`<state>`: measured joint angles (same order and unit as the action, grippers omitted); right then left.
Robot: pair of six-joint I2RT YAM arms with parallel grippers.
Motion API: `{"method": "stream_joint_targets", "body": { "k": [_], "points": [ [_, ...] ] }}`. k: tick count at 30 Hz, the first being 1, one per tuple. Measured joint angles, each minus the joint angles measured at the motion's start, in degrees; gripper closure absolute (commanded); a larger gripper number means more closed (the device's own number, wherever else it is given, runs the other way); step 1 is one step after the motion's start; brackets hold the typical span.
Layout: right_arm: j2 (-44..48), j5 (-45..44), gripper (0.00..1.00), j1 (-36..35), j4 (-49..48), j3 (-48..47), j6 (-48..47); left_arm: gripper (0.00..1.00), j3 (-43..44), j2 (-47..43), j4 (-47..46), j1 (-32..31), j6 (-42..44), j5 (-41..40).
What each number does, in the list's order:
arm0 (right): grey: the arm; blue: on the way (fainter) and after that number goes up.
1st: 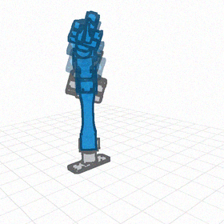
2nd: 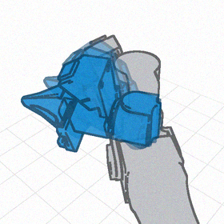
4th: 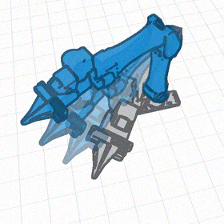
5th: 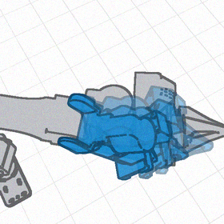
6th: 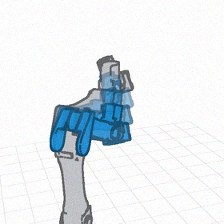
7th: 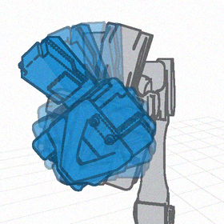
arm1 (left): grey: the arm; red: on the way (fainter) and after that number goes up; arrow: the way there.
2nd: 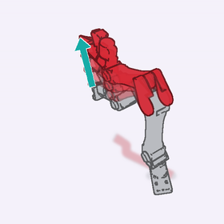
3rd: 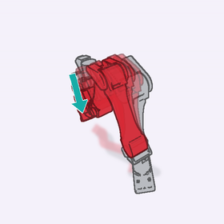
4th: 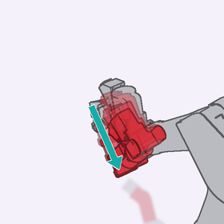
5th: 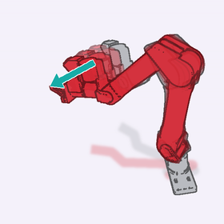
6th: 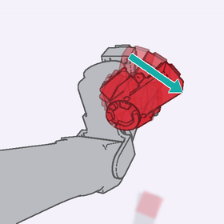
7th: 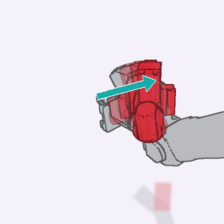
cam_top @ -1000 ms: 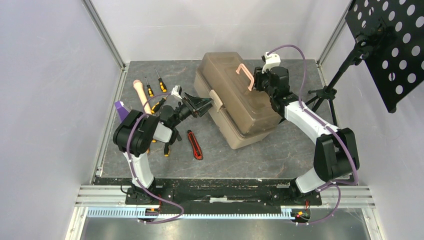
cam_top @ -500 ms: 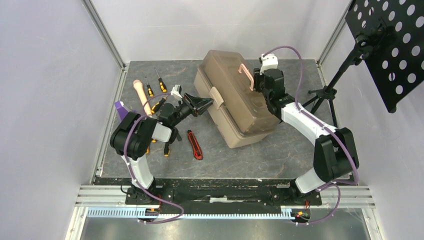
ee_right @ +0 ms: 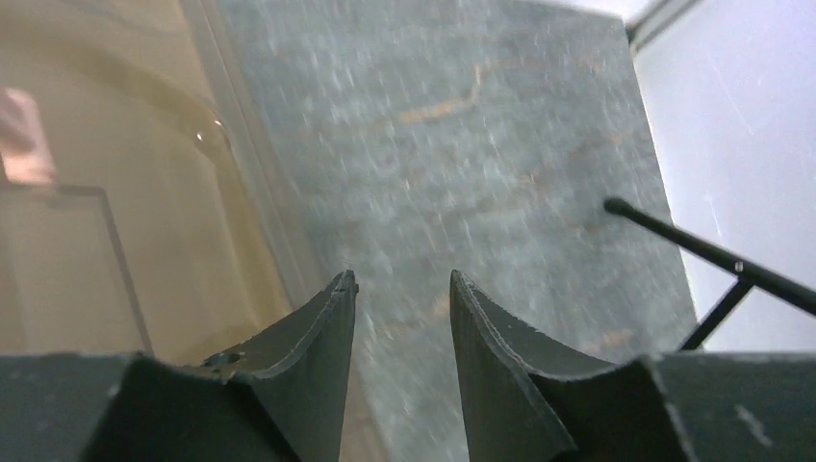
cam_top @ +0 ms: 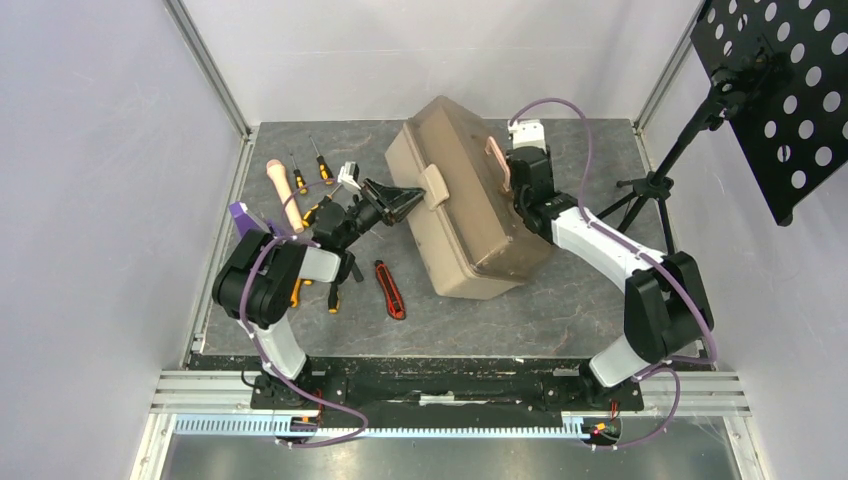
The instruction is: Pack the tool kit
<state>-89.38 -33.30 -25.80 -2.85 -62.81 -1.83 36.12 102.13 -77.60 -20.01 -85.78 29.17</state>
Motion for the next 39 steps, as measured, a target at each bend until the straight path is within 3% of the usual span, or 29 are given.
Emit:
{"method": "stream_joint_targets", "body": {
  "k": [8, 17, 27, 31, 36, 39],
  "points": [
    [-6.4, 1.5, 0.55, -3.3, 15.2, 4.7, -0.8, 0.69, 3.8, -2.9, -5.8, -0.5, -2.2, 1.0],
    [-7.0, 5.5, 0.5, -3.9, 18.4, 5.1, -0.6, 0.66, 4.0, -3.0, -7.8, -0.4, -2.9, 1.4],
    [0.4, 12.0, 0.44, 1.8, 19.9, 5.2, 0.5, 0.45, 4.0, -8.3, -3.4, 3.1, -4.2, 3.7],
    [2.8, 15.5, 0.43, 2.9, 19.1, 5.2, 1.2, 0.34, 4.6, -17.1, 12.0, 3.4, 2.6, 4.4],
    [3.1, 18.6, 0.43, 3.1, 18.2, 5.3, 2.5, 0.29, 15.1, -29.4, 50.1, 1.7, 24.0, -1.9],
    [3.3, 20.0, 0.41, 3.2, 17.9, 5.5, 3.3, 0.29, 23.1, -32.9, 68.0, -0.6, 34.9, -8.4]
  ]
}}
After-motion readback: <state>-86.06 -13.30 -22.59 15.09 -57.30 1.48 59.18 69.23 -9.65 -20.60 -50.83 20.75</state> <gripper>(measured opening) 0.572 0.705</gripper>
